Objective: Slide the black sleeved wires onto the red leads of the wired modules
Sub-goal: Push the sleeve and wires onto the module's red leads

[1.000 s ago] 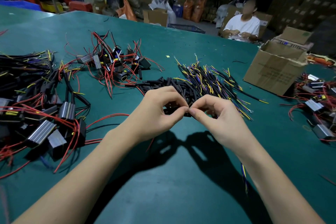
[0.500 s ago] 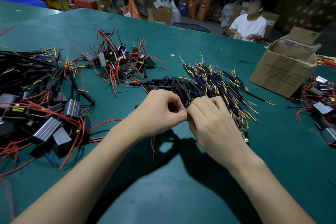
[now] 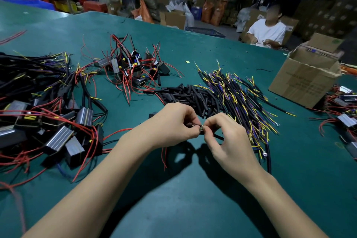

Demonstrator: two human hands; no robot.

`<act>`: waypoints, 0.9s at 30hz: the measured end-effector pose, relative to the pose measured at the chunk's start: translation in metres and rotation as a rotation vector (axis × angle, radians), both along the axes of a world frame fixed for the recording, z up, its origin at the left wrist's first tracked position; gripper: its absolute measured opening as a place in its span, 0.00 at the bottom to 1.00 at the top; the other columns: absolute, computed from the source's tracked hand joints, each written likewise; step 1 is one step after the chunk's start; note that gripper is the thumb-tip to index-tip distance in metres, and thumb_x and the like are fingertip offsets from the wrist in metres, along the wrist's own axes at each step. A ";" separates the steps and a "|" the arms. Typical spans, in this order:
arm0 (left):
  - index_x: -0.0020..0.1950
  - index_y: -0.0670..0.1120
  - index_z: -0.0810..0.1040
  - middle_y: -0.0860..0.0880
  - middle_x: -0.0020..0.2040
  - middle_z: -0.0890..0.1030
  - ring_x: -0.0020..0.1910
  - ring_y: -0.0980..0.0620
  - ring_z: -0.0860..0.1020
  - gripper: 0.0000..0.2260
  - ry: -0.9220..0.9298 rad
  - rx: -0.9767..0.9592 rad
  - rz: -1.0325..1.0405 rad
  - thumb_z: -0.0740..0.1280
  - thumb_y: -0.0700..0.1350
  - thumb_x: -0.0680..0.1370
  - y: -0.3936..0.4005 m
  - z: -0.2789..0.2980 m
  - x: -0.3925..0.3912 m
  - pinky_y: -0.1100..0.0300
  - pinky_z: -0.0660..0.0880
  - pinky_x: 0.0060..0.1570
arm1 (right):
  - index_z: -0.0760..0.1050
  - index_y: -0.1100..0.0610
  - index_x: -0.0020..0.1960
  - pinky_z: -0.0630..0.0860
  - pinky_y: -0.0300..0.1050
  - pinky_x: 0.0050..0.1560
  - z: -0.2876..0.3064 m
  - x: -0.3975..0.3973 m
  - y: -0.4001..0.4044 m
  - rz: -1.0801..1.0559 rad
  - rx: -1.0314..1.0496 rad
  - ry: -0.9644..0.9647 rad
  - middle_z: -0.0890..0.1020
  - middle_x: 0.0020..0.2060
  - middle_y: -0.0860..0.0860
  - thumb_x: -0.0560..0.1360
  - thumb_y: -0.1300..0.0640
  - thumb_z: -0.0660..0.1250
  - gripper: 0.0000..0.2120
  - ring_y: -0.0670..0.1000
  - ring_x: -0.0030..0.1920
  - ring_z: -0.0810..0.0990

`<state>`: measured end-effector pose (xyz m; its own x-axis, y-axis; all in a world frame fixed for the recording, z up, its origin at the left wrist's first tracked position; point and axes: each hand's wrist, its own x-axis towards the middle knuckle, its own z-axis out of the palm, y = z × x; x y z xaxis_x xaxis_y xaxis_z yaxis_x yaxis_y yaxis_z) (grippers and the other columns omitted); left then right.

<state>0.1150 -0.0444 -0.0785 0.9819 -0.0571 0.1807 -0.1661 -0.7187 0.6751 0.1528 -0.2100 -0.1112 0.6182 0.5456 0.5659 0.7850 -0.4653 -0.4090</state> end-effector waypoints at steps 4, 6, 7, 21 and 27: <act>0.42 0.51 0.76 0.54 0.35 0.78 0.35 0.56 0.73 0.04 -0.024 0.019 -0.027 0.69 0.43 0.73 0.000 -0.006 0.002 0.65 0.72 0.40 | 0.75 0.57 0.41 0.70 0.36 0.43 -0.003 0.001 -0.001 0.036 0.138 0.164 0.78 0.36 0.45 0.76 0.62 0.65 0.05 0.43 0.38 0.75; 0.46 0.50 0.75 0.53 0.34 0.76 0.34 0.56 0.73 0.05 -0.046 0.035 -0.063 0.69 0.42 0.74 0.001 -0.008 0.001 0.59 0.72 0.42 | 0.75 0.55 0.40 0.71 0.39 0.40 -0.005 0.002 -0.001 0.061 0.154 0.316 0.78 0.33 0.45 0.77 0.63 0.66 0.08 0.42 0.35 0.74; 0.48 0.49 0.75 0.53 0.34 0.75 0.34 0.56 0.72 0.06 -0.067 0.051 -0.090 0.69 0.42 0.74 0.002 -0.008 0.001 0.59 0.71 0.41 | 0.75 0.55 0.40 0.71 0.43 0.39 -0.005 0.003 -0.002 0.078 0.156 0.412 0.78 0.31 0.45 0.77 0.63 0.65 0.08 0.44 0.34 0.74; 0.45 0.41 0.82 0.45 0.40 0.77 0.40 0.45 0.76 0.03 -0.452 0.360 -0.210 0.68 0.38 0.75 -0.003 -0.005 0.002 0.54 0.72 0.41 | 0.76 0.61 0.43 0.70 0.35 0.39 0.005 0.014 -0.014 0.155 0.175 0.719 0.80 0.31 0.50 0.79 0.62 0.63 0.07 0.45 0.34 0.75; 0.43 0.40 0.79 0.45 0.41 0.75 0.40 0.45 0.73 0.03 -0.464 0.371 -0.232 0.66 0.37 0.76 -0.003 -0.006 0.004 0.57 0.69 0.42 | 0.76 0.59 0.42 0.73 0.43 0.40 0.006 0.015 -0.014 0.056 0.024 0.243 0.79 0.35 0.49 0.77 0.64 0.66 0.05 0.47 0.37 0.77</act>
